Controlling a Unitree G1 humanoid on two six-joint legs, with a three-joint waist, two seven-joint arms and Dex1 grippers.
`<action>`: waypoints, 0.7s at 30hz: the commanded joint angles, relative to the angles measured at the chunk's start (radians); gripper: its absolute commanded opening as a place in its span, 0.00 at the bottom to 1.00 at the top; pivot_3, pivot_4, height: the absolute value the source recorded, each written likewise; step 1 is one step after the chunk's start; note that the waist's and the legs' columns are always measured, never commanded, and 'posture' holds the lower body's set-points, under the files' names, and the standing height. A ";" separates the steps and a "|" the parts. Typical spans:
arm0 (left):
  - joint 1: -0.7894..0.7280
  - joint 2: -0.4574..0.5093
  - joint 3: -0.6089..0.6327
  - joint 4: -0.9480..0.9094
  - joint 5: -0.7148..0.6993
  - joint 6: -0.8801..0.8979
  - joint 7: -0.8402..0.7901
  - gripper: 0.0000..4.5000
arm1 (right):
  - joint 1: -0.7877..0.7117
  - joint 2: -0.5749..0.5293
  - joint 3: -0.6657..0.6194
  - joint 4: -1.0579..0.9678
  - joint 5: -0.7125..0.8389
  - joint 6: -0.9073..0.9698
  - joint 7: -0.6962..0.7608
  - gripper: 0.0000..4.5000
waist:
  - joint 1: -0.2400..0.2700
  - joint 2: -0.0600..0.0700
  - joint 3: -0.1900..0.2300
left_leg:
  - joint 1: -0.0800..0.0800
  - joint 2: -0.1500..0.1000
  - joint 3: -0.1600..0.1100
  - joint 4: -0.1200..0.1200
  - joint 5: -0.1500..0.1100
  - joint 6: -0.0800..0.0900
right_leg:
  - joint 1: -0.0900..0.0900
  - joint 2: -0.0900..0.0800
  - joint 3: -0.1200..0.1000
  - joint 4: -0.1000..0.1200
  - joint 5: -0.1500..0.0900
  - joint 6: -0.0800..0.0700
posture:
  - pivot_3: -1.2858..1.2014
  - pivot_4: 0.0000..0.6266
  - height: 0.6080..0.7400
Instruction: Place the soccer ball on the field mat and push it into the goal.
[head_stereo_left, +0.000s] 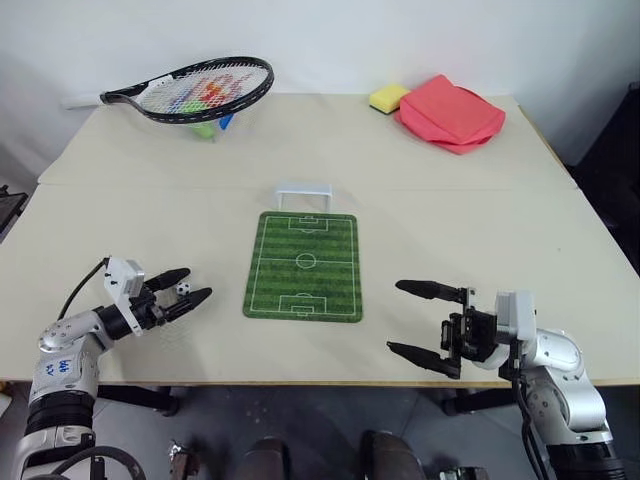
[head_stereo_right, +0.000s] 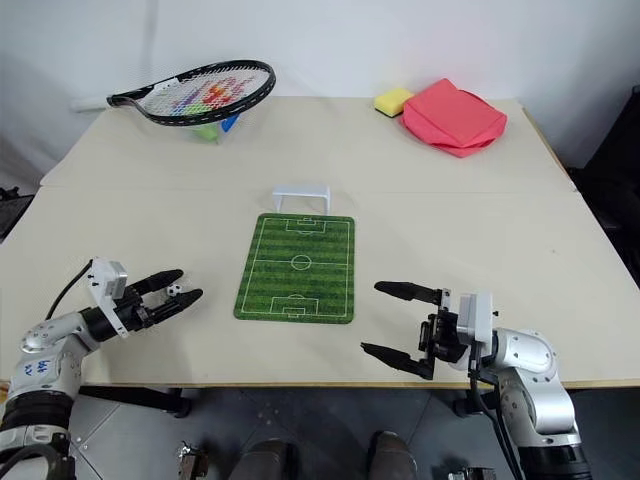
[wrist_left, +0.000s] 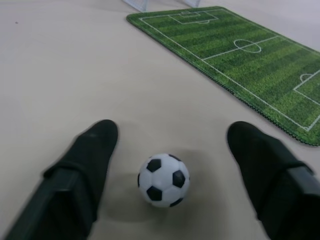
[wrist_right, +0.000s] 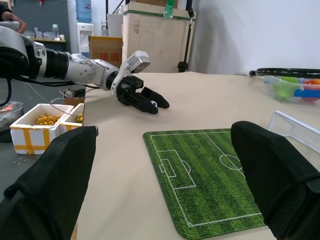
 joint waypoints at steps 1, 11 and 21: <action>-0.007 0.023 -0.005 0.024 0.022 -0.017 -0.012 0.57 | 0.017 0.001 -0.021 -0.012 0.003 -0.036 0.001 1.00 | 0.000 0.000 0.000 | 0.000 0.000 0.000 0.000 0.000 0.000 | 0.000 0.000 0.000 0.000 0.000 0.000 | 0.52 0.24 1.00; -0.039 0.010 -0.039 -0.049 0.008 -0.054 -0.091 0.19 | 0.029 0.014 -0.028 0.053 -0.022 -0.114 -0.002 1.00 | 0.000 0.000 0.000 | 0.000 0.000 0.000 0.000 0.000 0.000 | 0.000 0.000 0.000 0.000 0.000 0.000 | 0.52 0.24 1.00; -0.234 -0.121 -0.338 -0.310 0.110 0.010 -0.136 0.19 | 0.018 -0.160 -0.141 0.234 0.001 -0.117 0.140 1.00 | 0.027 0.000 0.000 | -0.002 -0.001 0.001 0.004 -0.001 0.002 | 0.001 0.000 0.001 -0.002 0.001 0.001 | 0.52 0.24 1.00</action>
